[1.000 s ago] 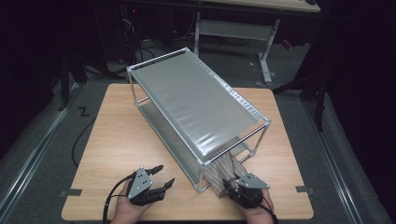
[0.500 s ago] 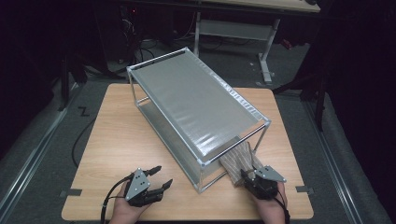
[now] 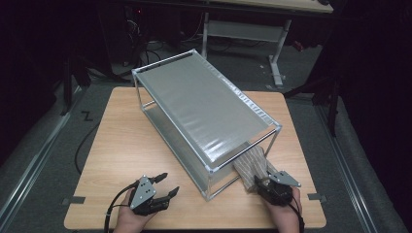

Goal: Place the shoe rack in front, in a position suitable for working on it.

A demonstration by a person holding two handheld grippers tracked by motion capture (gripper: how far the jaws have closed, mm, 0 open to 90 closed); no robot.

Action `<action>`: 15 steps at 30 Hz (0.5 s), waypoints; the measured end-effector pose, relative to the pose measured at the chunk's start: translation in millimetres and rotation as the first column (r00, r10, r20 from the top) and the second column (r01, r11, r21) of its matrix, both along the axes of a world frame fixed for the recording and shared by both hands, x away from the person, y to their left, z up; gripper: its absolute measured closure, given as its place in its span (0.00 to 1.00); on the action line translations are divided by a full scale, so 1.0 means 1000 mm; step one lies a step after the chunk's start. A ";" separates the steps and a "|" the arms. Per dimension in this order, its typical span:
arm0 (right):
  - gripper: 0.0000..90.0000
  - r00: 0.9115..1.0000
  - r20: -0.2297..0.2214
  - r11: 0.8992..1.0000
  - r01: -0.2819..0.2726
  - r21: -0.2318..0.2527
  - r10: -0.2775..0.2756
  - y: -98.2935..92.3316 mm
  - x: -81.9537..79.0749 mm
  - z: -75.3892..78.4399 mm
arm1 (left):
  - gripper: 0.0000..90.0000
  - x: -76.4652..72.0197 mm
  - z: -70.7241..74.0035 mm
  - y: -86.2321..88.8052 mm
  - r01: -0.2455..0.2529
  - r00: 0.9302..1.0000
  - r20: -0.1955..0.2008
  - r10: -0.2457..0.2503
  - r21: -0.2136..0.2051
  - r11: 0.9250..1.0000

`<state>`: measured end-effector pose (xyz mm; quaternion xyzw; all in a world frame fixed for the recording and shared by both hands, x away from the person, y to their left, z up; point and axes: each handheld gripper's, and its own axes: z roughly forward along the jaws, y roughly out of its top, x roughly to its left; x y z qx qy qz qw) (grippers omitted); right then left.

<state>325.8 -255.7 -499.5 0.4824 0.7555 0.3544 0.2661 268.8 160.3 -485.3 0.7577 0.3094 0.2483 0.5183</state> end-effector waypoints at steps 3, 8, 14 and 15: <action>0.46 1.000 -0.011 1.000 -0.009 0.005 0.009 0.001 0.001 0.000 | 0.42 0.000 0.000 -0.001 0.001 1.000 -0.002 -0.001 -0.001 1.000; 0.50 0.999 -0.037 1.000 -0.025 -0.017 0.025 0.006 0.002 -0.001 | 0.42 0.000 -0.001 -0.002 0.003 1.000 -0.004 -0.003 0.004 1.000; 0.63 0.997 -0.045 0.998 -0.062 0.011 0.062 0.006 -0.001 0.001 | 0.42 0.000 -0.001 -0.002 0.003 1.000 -0.004 -0.003 0.006 1.000; 0.64 0.996 -0.048 0.997 -0.075 0.014 0.075 0.008 -0.002 0.002 | 0.42 0.000 -0.001 -0.002 0.003 1.000 -0.004 -0.003 0.006 1.000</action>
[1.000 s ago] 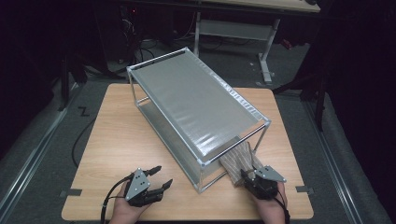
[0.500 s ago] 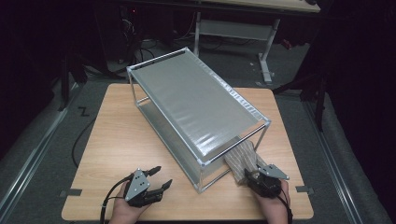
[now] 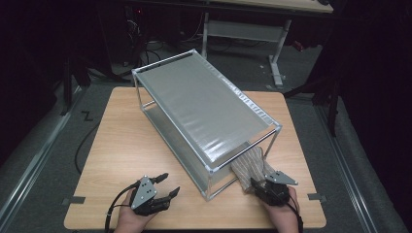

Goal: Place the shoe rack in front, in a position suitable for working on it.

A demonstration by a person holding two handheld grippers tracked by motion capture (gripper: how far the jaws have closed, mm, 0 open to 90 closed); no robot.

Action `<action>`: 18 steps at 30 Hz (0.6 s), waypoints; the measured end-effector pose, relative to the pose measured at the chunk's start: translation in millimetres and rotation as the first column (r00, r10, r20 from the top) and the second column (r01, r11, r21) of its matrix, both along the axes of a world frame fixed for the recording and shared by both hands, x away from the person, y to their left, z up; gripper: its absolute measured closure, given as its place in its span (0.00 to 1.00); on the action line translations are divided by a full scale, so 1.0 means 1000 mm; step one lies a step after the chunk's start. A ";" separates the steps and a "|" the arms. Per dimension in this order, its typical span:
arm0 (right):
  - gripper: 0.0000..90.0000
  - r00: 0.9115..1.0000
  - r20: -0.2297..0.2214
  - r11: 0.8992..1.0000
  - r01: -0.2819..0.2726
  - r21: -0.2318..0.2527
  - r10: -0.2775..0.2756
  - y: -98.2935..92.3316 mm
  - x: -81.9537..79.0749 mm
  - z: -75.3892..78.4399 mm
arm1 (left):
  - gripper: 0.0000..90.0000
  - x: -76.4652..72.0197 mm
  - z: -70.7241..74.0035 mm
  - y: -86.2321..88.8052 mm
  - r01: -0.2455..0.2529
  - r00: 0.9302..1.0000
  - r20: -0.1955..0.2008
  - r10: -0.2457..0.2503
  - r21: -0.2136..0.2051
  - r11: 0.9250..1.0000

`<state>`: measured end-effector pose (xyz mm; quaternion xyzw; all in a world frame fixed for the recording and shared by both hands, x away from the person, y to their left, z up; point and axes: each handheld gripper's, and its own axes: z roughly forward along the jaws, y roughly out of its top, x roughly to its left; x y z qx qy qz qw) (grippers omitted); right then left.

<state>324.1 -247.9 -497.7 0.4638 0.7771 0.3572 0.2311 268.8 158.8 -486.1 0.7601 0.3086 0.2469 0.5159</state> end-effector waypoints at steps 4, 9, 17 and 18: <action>0.66 0.996 -0.007 0.996 -0.086 -0.003 0.086 0.015 -0.008 0.002 | 0.42 0.000 0.000 0.000 0.000 1.000 0.001 0.000 0.000 1.000; 0.66 0.977 -0.010 0.976 -0.215 -0.032 0.215 0.044 -0.024 0.005 | 0.42 0.000 0.000 0.000 -0.001 1.000 0.002 0.001 0.000 1.000; 0.66 0.941 -0.003 0.939 -0.337 -0.067 0.338 0.073 -0.038 0.008 | 0.42 0.000 0.000 0.000 0.002 1.000 0.004 -0.002 0.004 1.000; 0.66 0.944 -0.007 0.942 -0.330 -0.060 0.330 0.072 -0.038 0.008 | 0.42 0.000 0.000 0.000 0.001 1.000 0.004 -0.002 0.004 1.000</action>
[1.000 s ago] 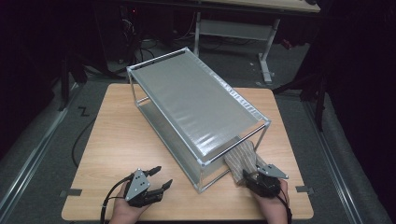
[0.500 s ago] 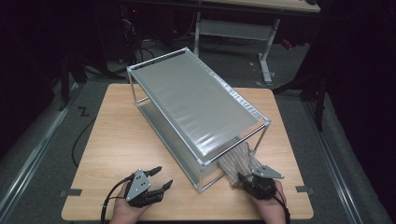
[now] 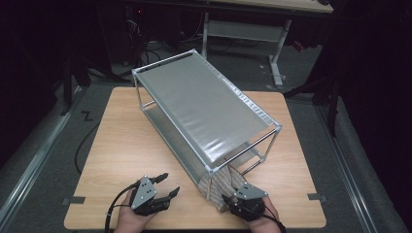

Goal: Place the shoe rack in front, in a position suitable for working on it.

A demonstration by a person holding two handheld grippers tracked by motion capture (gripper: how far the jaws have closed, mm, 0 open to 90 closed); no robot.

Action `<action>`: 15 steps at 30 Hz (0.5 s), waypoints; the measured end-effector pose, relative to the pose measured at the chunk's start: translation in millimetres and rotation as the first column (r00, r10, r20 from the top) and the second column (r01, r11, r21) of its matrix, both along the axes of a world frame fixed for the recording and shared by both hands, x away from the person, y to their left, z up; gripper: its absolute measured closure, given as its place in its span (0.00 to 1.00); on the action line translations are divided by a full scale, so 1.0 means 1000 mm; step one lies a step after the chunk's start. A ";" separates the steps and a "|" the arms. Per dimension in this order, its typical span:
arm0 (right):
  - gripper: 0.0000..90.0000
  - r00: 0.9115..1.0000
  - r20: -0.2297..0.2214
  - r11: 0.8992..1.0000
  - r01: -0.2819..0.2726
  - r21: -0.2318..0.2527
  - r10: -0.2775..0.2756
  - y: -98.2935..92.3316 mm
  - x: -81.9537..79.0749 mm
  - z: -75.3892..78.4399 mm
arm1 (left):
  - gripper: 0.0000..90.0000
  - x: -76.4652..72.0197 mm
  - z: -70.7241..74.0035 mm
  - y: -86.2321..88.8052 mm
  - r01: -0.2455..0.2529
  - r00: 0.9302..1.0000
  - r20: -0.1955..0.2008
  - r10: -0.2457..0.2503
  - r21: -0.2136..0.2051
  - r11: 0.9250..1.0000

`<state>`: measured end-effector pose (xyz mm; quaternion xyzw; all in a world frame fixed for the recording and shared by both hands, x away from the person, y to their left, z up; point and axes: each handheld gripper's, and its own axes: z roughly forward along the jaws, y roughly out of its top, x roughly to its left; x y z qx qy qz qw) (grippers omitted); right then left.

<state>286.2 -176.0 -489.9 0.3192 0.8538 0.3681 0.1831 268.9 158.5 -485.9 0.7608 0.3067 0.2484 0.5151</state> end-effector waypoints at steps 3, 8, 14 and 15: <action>0.67 1.000 -0.001 1.000 0.014 0.017 -0.014 -0.003 0.001 0.001 | 0.42 0.000 0.000 -0.001 0.002 1.000 0.001 -0.002 0.002 1.000; 0.68 0.999 0.030 0.999 0.040 0.036 -0.041 -0.007 0.001 0.005 | 0.42 0.000 0.000 -0.001 0.003 1.000 0.001 -0.003 0.004 1.000; 0.68 0.993 0.064 0.994 0.091 0.066 -0.095 -0.017 0.002 0.009 | 0.42 0.000 0.000 -0.001 0.004 1.000 0.001 -0.004 0.003 1.000; 0.68 0.992 0.068 0.993 0.097 0.073 -0.102 -0.019 0.002 0.010 | 0.42 0.000 0.000 -0.001 0.003 1.000 0.001 -0.003 0.003 1.000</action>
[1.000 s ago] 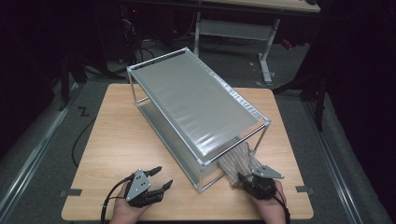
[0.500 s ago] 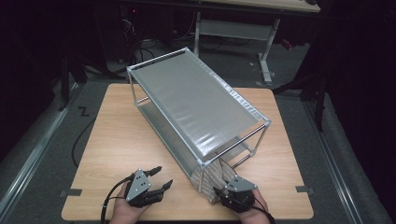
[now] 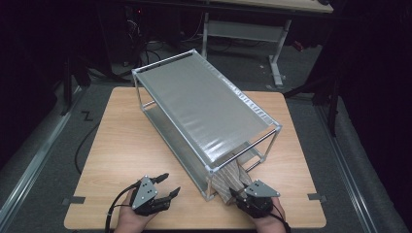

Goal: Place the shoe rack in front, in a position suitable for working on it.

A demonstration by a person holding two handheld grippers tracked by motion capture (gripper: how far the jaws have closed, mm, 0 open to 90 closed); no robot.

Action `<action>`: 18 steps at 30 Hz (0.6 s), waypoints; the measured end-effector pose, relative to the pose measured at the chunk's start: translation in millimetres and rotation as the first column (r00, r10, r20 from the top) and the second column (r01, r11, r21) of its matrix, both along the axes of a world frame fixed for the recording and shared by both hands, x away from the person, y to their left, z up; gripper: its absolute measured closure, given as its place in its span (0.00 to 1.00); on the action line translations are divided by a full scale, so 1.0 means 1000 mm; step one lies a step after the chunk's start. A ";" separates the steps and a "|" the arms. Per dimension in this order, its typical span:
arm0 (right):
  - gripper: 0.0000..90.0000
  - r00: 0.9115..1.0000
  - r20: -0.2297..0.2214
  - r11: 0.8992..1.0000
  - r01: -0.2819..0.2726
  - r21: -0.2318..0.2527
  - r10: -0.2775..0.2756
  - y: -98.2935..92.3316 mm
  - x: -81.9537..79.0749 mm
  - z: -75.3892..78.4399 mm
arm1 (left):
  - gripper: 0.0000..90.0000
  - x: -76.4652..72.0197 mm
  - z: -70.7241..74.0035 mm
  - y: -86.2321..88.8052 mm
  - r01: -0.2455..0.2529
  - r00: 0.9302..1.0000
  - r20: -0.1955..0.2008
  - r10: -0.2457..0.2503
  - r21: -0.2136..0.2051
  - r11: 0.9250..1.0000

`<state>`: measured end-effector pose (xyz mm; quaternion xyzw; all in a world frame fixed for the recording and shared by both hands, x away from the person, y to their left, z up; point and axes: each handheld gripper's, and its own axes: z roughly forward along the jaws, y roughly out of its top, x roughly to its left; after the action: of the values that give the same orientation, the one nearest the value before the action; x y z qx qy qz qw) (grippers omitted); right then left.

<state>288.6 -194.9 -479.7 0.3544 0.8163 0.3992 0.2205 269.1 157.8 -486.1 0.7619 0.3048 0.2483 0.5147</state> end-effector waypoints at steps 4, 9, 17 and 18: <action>0.68 0.998 0.028 0.998 0.055 0.030 -0.056 -0.009 0.000 0.003 | 0.42 0.001 0.000 -0.001 -0.001 1.000 0.001 0.001 -0.002 1.000; 0.68 0.990 0.062 0.990 0.120 0.075 -0.125 -0.023 -0.001 0.006 | 0.42 0.003 0.000 -0.004 0.011 1.000 0.000 -0.011 0.003 1.000; 0.68 0.976 0.089 0.976 0.191 0.101 -0.200 -0.040 -0.007 0.009 | 0.42 0.007 0.000 -0.013 0.033 0.999 0.004 -0.033 0.000 0.999; 0.67 0.973 0.090 0.974 0.202 0.103 -0.211 -0.041 -0.008 0.009 | 0.43 0.008 0.000 -0.014 0.038 0.999 0.004 -0.038 0.004 0.999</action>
<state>280.3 -236.1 -470.7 0.4268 0.7432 0.4293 0.2850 277.1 143.3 -485.9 0.7680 0.2887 0.2407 0.5186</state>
